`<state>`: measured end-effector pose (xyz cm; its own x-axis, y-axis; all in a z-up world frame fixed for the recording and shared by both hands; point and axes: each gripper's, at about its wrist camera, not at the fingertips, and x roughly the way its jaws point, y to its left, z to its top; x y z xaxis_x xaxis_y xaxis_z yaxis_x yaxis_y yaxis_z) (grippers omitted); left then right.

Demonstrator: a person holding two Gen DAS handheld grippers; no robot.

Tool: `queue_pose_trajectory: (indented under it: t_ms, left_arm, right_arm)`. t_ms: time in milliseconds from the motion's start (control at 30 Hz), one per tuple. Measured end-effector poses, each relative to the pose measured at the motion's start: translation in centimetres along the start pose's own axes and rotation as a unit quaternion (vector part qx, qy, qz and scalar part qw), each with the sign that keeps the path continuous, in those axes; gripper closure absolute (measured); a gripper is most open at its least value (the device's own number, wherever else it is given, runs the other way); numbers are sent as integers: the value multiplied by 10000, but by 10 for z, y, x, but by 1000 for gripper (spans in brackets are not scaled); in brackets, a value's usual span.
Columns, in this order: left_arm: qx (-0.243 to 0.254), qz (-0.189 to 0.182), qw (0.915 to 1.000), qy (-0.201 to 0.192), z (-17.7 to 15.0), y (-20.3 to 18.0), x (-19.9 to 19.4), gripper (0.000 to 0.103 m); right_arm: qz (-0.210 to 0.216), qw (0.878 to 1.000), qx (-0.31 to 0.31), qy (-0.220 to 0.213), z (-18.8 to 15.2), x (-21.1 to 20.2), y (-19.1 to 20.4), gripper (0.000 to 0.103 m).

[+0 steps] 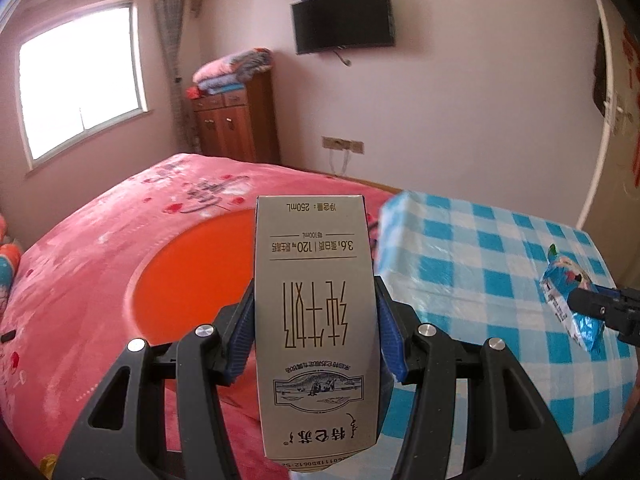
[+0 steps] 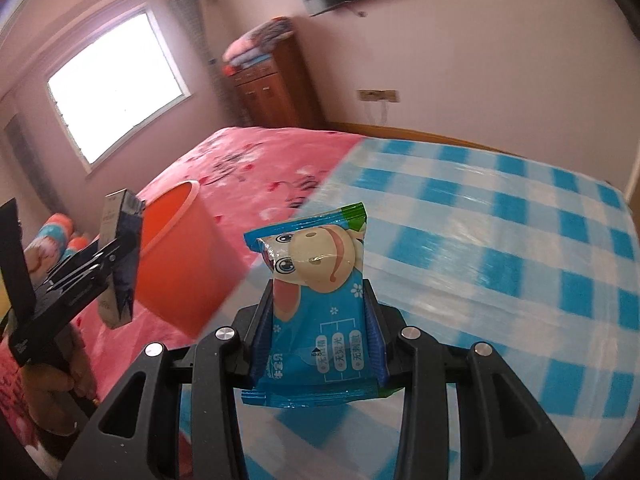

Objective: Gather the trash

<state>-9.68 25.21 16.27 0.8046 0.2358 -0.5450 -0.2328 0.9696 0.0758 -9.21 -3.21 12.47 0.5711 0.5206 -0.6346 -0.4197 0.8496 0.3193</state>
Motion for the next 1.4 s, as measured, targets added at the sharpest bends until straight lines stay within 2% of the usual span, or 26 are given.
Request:
queue_pose_trajectory:
  t_ms: [300, 500, 667, 700, 733, 800, 867, 933, 1100, 1400]
  left_arm:
    - [-558, 480, 9970, -250, 21, 68, 6, 48]
    - [-824, 495, 9953, -122, 22, 92, 29, 48]
    - [-911, 431, 9949, 61, 18, 99, 50, 47]
    - [-932, 429, 9947, 83, 17, 101, 53, 39]
    - [-983, 402, 9943, 123, 15, 104, 59, 34]
    - [-1014, 445, 9937, 163, 12, 107, 64, 21]
    - [-983, 501, 9937, 176, 8, 108, 67, 15]
    - [-966, 548, 9937, 155, 4, 109, 67, 9]
    - [-871, 702, 9937, 63, 3, 106, 62, 4]
    - [-747, 604, 9952, -203, 5, 85, 42, 4]
  right_arm:
    - [891, 9936, -679, 131, 47, 36, 92, 62]
    - [1278, 9860, -1055, 174, 68, 65, 148, 62]
    - [1432, 9826, -1159, 244, 81, 92, 176, 60]
    - [1443, 9820, -1191, 254, 84, 98, 181, 57]
    - [1493, 9813, -1184, 284, 85, 104, 183, 46]
    - [1584, 9821, -978, 270, 88, 111, 180, 35]
    - [1605, 9834, -825, 180, 88, 110, 174, 33]
    - [1529, 9854, -752, 53, 87, 105, 167, 21]
    - [947, 9923, -738, -297, 80, 89, 151, 13]
    - [-33, 9940, -883, -638, 57, 74, 124, 13]
